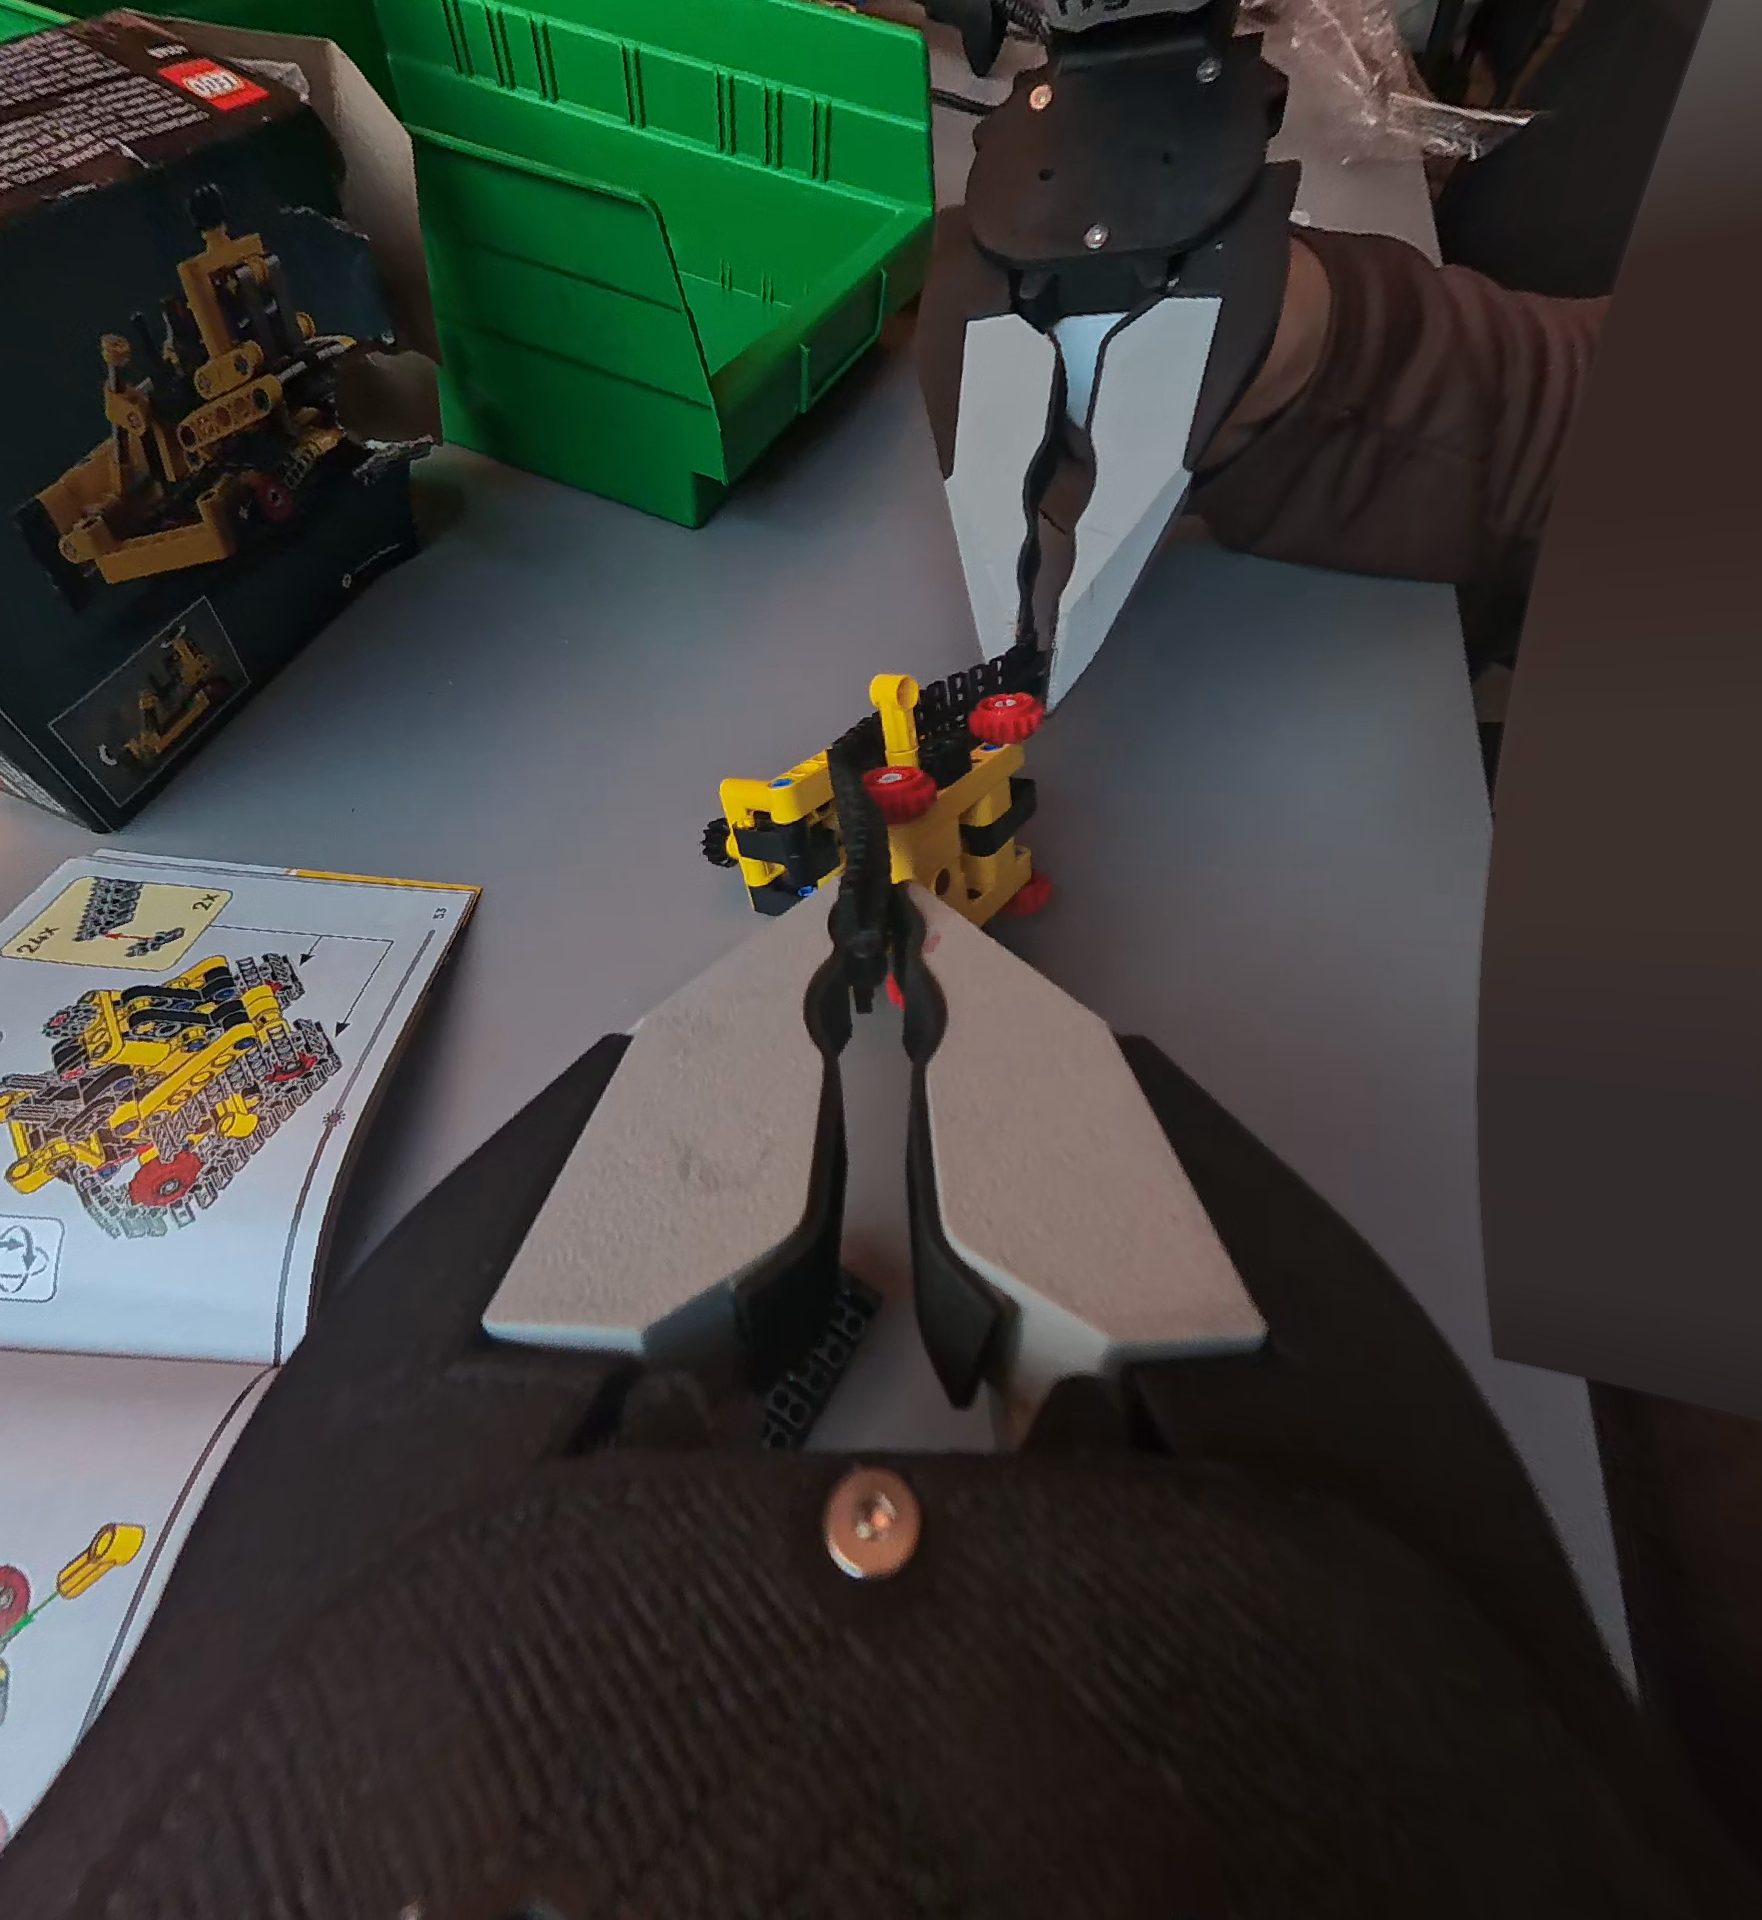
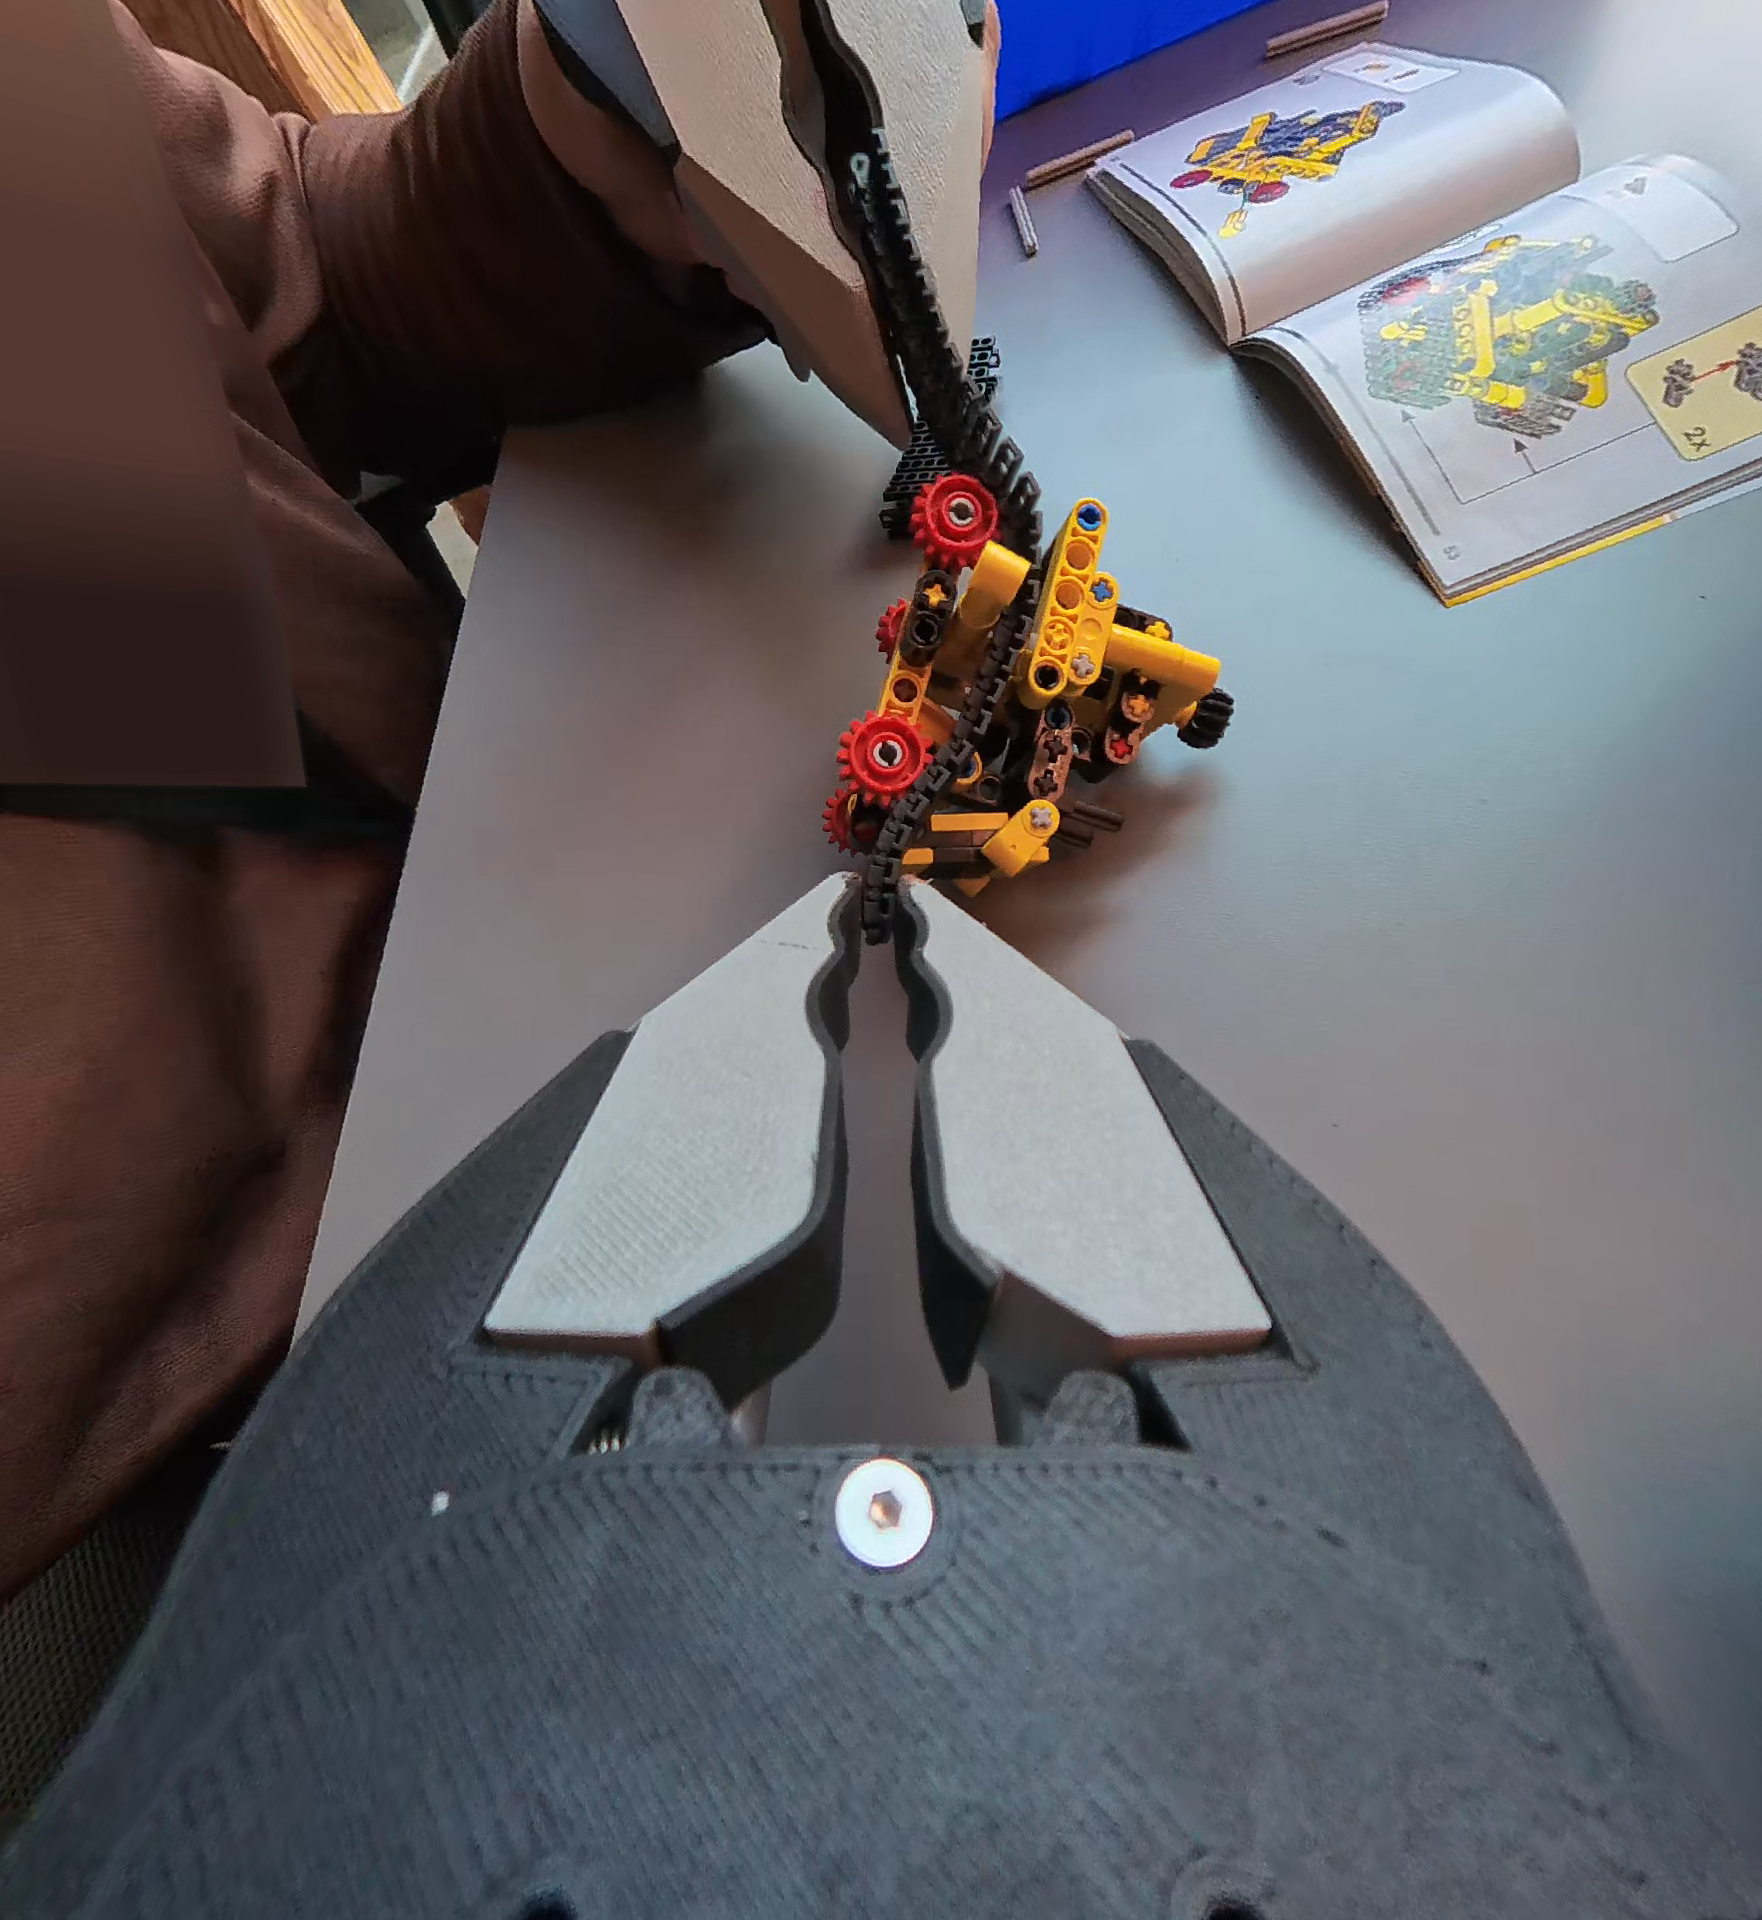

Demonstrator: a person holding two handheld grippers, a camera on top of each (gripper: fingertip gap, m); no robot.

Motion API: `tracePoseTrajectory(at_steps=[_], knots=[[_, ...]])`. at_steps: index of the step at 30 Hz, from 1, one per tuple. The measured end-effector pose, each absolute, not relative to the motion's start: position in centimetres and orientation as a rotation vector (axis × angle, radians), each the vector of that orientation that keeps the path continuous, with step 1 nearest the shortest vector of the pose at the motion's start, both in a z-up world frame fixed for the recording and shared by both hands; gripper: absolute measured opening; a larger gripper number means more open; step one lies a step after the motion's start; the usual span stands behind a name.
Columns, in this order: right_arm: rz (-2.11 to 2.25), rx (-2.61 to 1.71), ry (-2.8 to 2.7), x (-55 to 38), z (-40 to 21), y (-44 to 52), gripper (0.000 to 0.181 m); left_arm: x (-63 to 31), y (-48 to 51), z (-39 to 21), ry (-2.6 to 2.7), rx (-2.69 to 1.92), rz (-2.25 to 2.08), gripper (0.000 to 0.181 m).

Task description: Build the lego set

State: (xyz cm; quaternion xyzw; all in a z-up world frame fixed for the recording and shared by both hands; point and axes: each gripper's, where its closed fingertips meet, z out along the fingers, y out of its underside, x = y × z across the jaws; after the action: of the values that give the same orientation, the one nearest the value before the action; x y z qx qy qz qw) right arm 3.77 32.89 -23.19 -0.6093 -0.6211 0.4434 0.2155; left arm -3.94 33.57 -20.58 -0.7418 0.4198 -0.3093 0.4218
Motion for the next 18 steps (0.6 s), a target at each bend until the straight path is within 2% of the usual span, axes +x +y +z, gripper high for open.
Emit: tracePoseTrajectory(at_steps=[18], knots=[[1.233,-1.71,-1.749,3.52,-23.87,31.98,0.002,-3.97,33.15,-21.48,1.074,-1.846,-0.707,0.0]])
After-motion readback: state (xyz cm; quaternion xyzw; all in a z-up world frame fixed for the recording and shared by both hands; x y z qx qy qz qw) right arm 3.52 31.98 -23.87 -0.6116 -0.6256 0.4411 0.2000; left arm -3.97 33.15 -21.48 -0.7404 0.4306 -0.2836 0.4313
